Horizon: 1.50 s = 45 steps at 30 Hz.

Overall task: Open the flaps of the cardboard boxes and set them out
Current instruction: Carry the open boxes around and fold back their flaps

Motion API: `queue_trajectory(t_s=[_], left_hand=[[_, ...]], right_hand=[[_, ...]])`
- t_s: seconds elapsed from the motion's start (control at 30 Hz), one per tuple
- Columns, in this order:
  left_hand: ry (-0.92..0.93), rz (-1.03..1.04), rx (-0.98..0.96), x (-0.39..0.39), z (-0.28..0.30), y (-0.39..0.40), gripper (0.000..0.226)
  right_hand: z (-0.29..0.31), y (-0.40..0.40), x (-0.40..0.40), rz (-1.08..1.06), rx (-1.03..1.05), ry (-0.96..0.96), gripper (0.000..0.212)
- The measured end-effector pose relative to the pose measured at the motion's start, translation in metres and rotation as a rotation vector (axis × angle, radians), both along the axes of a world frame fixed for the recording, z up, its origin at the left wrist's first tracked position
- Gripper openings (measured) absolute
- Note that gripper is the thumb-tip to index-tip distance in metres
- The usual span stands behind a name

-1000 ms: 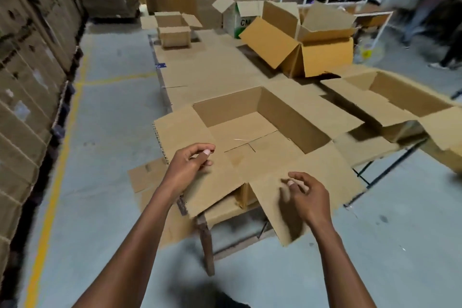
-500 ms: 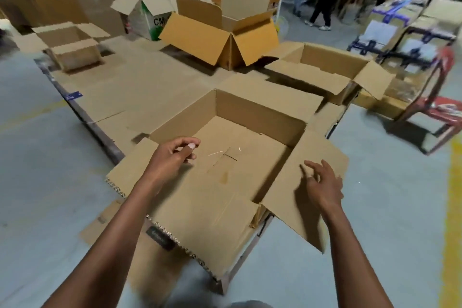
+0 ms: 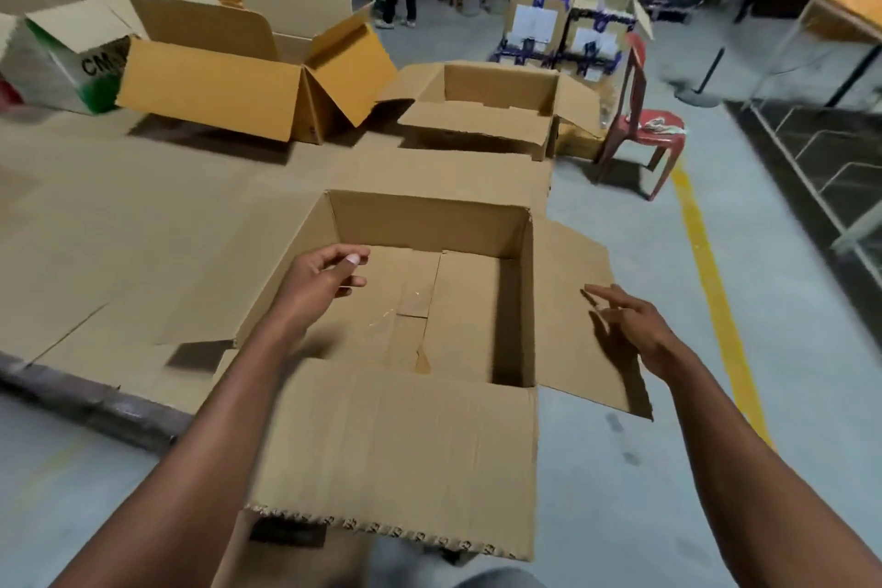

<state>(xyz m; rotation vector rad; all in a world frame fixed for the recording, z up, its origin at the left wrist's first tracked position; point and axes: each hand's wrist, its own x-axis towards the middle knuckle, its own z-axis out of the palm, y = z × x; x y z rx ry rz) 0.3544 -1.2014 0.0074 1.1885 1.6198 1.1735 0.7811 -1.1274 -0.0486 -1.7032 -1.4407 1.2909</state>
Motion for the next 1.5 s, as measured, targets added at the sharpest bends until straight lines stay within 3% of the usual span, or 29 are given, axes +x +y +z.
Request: queue_trajectory(t_s=[0.17, 0.37, 0.43, 0.6, 0.77, 0.97, 1.07, 1.13, 1.37, 1.5], left_hand=[[0.020, -0.111, -0.022, -0.062, -0.005, 0.011, 0.022], [-0.045, -0.023, -0.021, -0.151, -0.019, 0.021, 0.021], [-0.065, -0.013, -0.040, -0.179, -0.023, 0.024, 0.021], [0.048, 0.036, -0.073, -0.227, -0.031, 0.030, 0.024], [0.062, -0.058, -0.199, -0.249, -0.042, 0.039, 0.030], [0.001, -0.028, -0.310, -0.260, -0.049, 0.045, 0.028], [0.001, 0.013, -0.235, -0.269, -0.048, 0.046, 0.025], [0.065, 0.014, -0.159, -0.280, -0.039, 0.050, 0.022], [0.259, -0.281, -0.112, -0.262, 0.034, 0.066, 0.024], [0.498, -0.313, -0.089, -0.229, 0.058, 0.077, 0.036]], right_hand=[[0.038, -0.007, -0.017, -0.083, 0.159, -0.196, 0.045], [0.118, -0.013, -0.054, 0.010, 0.312, -0.533, 0.036], [0.136, -0.009, -0.070, 0.029, 0.282, -0.528, 0.042], [0.147, -0.001, -0.115, 0.091, 0.298, -0.654, 0.048], [0.146, 0.008, -0.143, 0.143, 0.367, -0.783, 0.053], [0.145, 0.007, -0.154, 0.134, 0.348, -0.815, 0.049], [0.146, 0.004, -0.153, 0.119, 0.345, -0.818, 0.048], [0.146, 0.005, -0.149, 0.126, 0.344, -0.816, 0.049], [0.150, 0.025, -0.135, 0.238, 0.249, -0.697, 0.056], [0.149, 0.027, -0.141, 0.243, 0.274, -0.716, 0.053]])
